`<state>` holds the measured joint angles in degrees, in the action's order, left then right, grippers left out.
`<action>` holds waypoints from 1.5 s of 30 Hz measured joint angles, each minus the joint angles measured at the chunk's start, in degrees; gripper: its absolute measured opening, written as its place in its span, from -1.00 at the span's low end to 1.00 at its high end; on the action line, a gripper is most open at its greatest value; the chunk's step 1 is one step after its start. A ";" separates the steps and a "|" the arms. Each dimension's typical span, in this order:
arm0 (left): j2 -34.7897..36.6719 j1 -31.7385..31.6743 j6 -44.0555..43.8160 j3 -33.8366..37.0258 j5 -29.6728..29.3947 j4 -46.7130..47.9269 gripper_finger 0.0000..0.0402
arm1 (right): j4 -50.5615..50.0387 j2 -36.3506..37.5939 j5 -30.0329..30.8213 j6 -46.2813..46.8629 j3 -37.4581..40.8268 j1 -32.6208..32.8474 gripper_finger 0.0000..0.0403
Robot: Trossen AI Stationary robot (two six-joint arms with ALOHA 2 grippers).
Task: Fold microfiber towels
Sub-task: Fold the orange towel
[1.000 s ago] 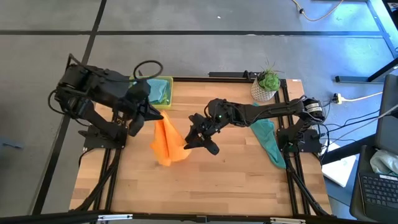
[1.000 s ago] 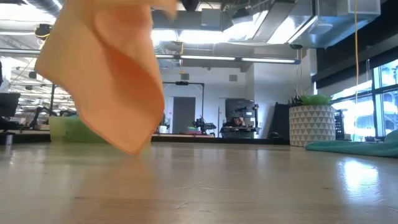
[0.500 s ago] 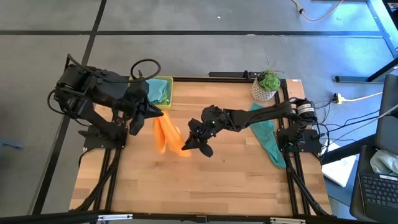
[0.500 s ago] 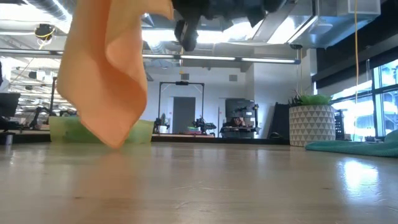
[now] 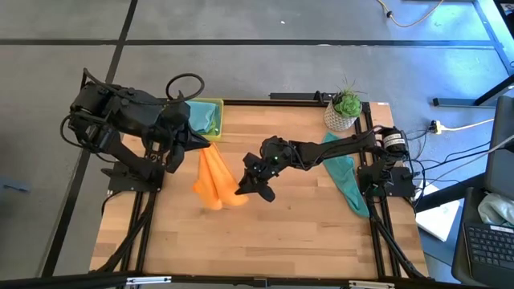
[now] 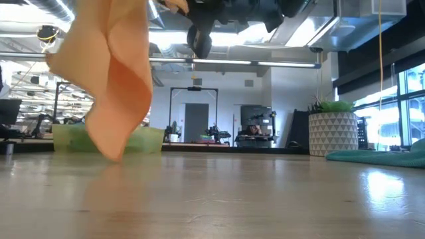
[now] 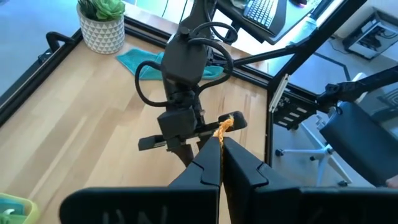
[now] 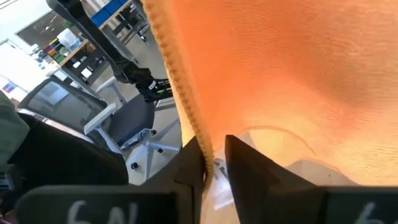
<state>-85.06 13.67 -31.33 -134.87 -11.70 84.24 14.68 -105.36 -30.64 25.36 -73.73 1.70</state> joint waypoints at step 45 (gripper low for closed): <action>-0.12 2.74 5.53 1.22 -1.59 5.66 -1.00 | -30.78 10.06 7.68 -7.70 -0.04 -0.36 -0.97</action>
<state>-85.18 16.41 -25.80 -133.65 -13.29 89.90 -16.11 -95.31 -22.96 17.66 -73.78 1.34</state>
